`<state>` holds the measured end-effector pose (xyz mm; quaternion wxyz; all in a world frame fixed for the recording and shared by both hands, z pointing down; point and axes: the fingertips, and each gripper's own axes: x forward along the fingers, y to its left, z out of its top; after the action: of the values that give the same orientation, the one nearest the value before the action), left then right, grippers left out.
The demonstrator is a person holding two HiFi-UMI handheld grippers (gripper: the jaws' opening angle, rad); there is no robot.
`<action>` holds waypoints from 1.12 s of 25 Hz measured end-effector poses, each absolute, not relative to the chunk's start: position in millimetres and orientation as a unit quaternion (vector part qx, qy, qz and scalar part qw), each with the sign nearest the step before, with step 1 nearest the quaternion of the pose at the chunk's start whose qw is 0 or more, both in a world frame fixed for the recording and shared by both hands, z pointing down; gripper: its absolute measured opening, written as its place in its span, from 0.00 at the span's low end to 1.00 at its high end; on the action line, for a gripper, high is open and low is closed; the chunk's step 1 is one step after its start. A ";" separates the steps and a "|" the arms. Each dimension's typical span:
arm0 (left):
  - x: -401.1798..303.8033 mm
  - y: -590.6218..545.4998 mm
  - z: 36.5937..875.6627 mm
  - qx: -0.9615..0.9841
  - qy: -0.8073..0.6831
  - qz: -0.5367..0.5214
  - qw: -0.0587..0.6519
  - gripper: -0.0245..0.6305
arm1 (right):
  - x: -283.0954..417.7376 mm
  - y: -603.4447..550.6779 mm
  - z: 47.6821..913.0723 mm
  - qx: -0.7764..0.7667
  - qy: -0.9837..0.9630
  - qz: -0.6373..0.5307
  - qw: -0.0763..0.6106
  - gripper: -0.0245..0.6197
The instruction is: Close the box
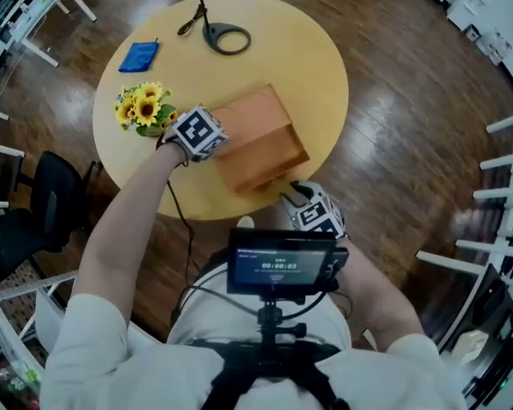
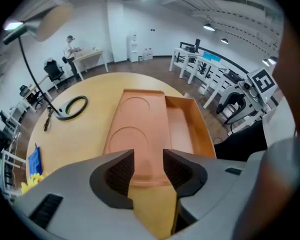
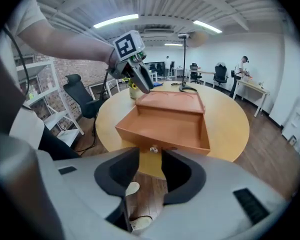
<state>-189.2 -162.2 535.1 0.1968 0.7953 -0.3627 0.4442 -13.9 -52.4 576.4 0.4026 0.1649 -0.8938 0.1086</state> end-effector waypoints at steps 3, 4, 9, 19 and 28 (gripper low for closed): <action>-191.6 -179.9 557.1 0.796 -0.318 0.472 0.205 0.31 | -17.3 -60.5 593.3 0.191 -0.884 0.128 0.406 0.27; -190.4 -184.3 563.2 0.796 -0.303 0.481 0.206 0.31 | -17.6 -62.5 597.9 0.201 -0.881 0.136 0.406 0.26; -183.3 -189.1 575.4 0.796 -0.239 0.507 0.230 0.24 | -24.4 -67.8 622.1 0.249 -0.869 0.163 0.395 0.24; -179.1 -186.4 578.9 0.788 -0.204 0.530 0.239 0.22 | -38.9 -71.5 646.6 0.287 -0.863 0.170 0.379 0.15; -175.8 -184.5 576.2 0.792 -0.195 0.530 0.232 0.21 | -43.3 -85.4 644.0 0.296 -0.863 0.171 0.372 0.15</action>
<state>-175.8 -184.5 576.2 0.2323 0.7918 -0.1950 0.5301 -43.3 -85.4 644.0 0.3725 0.2962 -0.8627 0.1711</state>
